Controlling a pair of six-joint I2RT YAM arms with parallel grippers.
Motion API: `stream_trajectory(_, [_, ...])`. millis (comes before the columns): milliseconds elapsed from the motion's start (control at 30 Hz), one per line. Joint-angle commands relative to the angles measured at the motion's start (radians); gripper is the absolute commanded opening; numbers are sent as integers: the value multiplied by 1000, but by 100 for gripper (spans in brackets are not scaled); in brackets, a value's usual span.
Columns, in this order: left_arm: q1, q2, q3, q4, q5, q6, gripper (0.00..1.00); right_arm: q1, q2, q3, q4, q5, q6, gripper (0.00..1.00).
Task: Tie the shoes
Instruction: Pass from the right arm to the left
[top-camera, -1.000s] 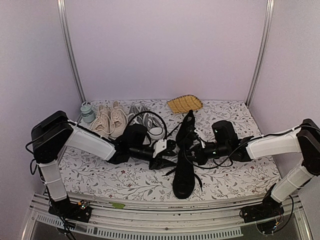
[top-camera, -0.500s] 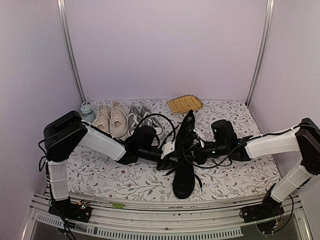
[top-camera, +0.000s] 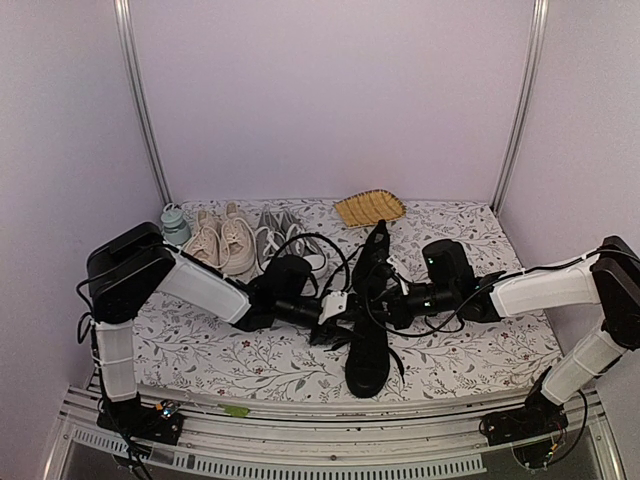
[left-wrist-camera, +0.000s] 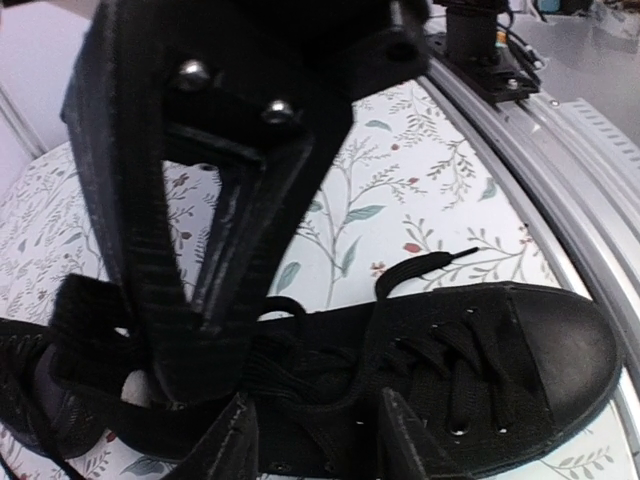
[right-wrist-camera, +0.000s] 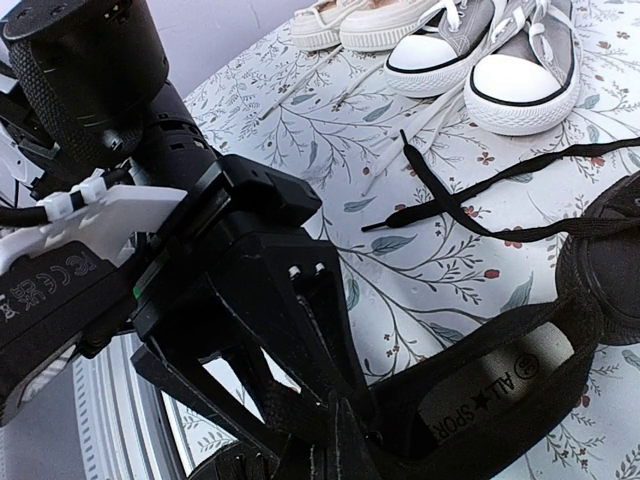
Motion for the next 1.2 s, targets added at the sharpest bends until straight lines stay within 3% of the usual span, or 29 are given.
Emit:
stream_trajectory(0, [-22, 34, 8, 110, -120, -20, 38, -2, -10, 8, 20, -11, -4, 0])
stream_trajectory(167, [-31, 33, -16, 229, -138, -88, 29, -2, -21, 11, 17, -16, -3, 0])
stream_trajectory(533, [-42, 39, -1, 215, -114, -103, 22, -2, -23, 16, 2, -7, -2, 2])
stream_trajectory(667, [-53, 44, 5, 201, -113, -104, 10, -2, -14, 28, -15, -2, -2, 5])
stream_trajectory(733, [-54, 42, -2, 205, -116, -107, 0, -2, -16, 33, -29, 0, -1, 12])
stream_trajectory(1033, [-50, 20, -58, 242, -133, -118, 0, -61, -158, 56, -163, -47, 7, 48])
stream_trajectory(1167, [-44, 17, -71, 269, -136, -131, 0, -117, -215, 14, -218, -79, 22, 55])
